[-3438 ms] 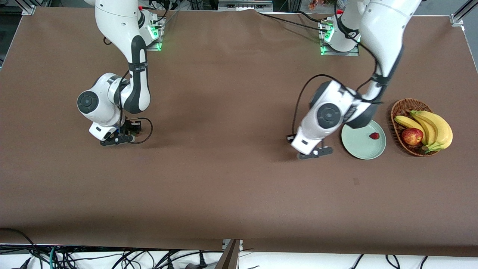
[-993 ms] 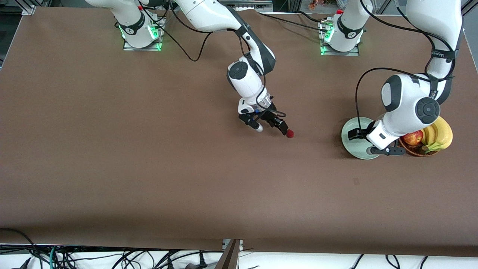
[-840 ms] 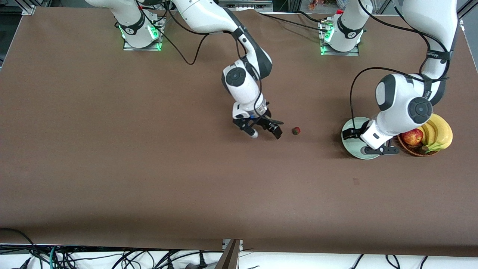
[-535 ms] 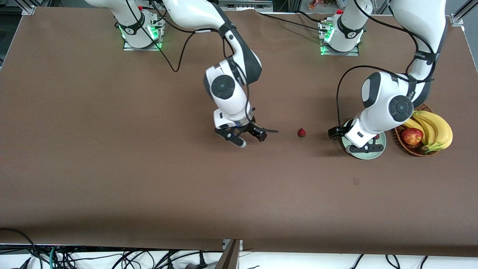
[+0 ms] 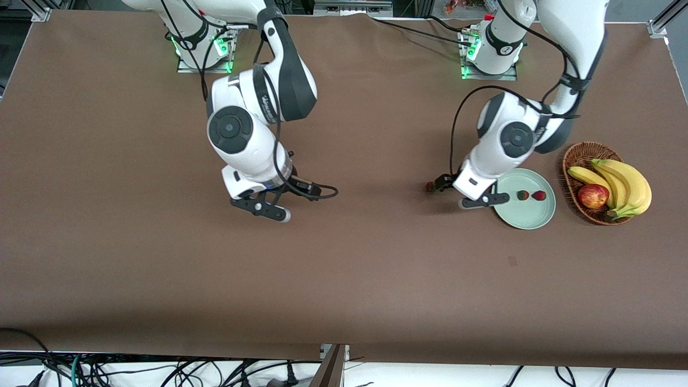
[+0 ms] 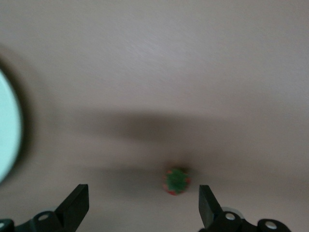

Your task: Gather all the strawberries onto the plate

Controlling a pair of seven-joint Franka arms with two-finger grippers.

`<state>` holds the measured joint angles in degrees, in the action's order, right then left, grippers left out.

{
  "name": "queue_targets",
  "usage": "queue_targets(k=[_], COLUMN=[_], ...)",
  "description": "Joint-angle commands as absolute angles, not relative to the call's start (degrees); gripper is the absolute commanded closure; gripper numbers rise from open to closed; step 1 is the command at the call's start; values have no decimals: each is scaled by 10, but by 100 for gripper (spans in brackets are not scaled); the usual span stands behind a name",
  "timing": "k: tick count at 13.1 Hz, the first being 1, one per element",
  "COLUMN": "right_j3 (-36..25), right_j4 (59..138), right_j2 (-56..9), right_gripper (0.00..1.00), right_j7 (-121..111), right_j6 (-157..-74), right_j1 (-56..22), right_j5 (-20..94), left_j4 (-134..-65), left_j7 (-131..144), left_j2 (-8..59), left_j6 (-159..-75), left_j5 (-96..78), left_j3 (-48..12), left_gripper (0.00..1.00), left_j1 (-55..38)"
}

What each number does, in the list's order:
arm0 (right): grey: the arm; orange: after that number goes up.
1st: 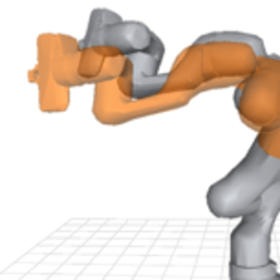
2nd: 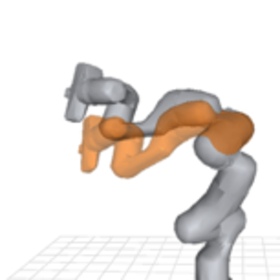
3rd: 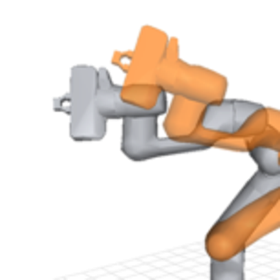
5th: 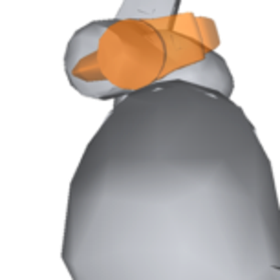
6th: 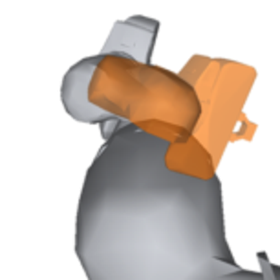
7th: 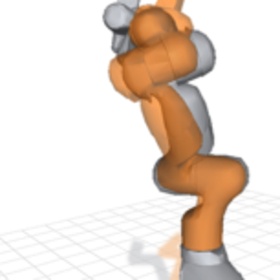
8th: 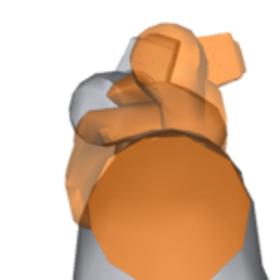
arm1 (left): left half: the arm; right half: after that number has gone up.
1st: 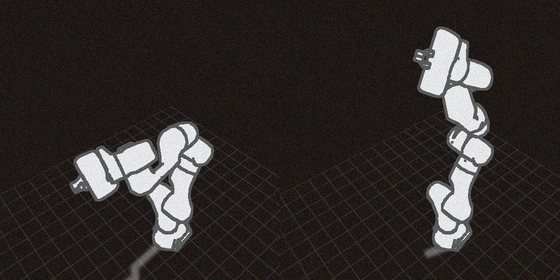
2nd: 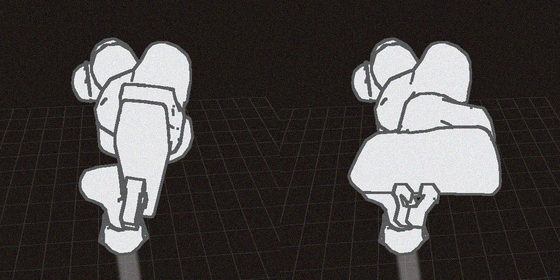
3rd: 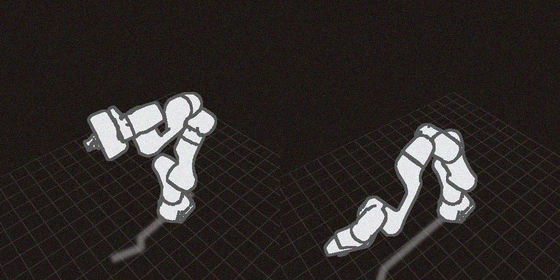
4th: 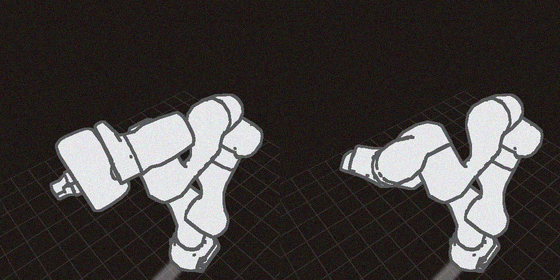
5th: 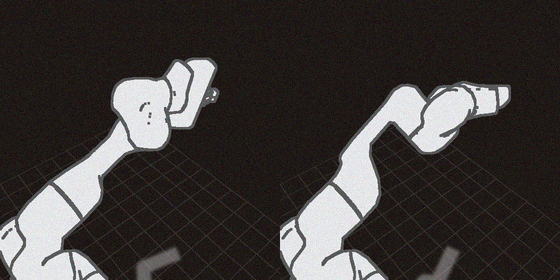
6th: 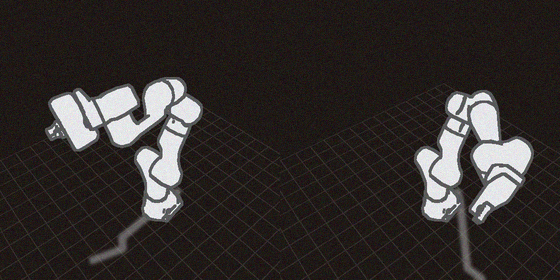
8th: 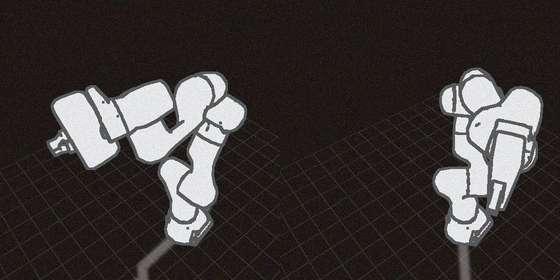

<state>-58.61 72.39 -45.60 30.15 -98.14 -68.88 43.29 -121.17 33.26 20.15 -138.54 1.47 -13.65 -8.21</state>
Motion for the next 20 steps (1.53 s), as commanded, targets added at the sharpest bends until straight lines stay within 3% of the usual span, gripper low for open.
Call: queue_targets(k=[1, 5, 7, 8, 11, 12, 15, 18, 20], right_j3=[-633, -553, -462, -411, -222, -166, -88, 17, 20], right_j4=[765, 764, 776, 797, 893, 921, 967, 1017, 1051], right_j2=[-439, -356, -297, -261, -146, -114, -46, 27, 61], right_gripper=[0, 0, 0, 0, 0, 0, 0, 0, 0], right_j7=[245, 182, 161, 157, 156, 155, 139, 121, 112], right_j6=[-955, -911, -912, -918, -961, -965, -955, -938, -940], right_j1=[-724, -587, -515, -482, -341, -290, -206, -95, -87], right_j5=[422, 396, 310, 256, 109, 85, 59, 33, 33], left_j4=[-1214, -1215, -1211, -1210, -1209, -1209, -1207, -1152, -1150], left_j7=[437, 460, 460, 460, 464, 468, 463, 375, 269], left_j2=[246, 289, 295, 295, 293, 292, 271, 249, 219], left_j6=[-1430, -1456, -1458, -1458, -1457, -1455, -1432, -1317, -1288], left_j5=[75, 88, 88, 88, 87, 87, 87, 41, -10], left_j3=[-163, -165, -164, -163, -163, -163, -161, -136, -86], left_gripper=[0, 0, 0, 13, 66, 71, 74, 74, 74], left_j1=[-88, -90, -89, -89, -88, -89, -87, -78, -78])
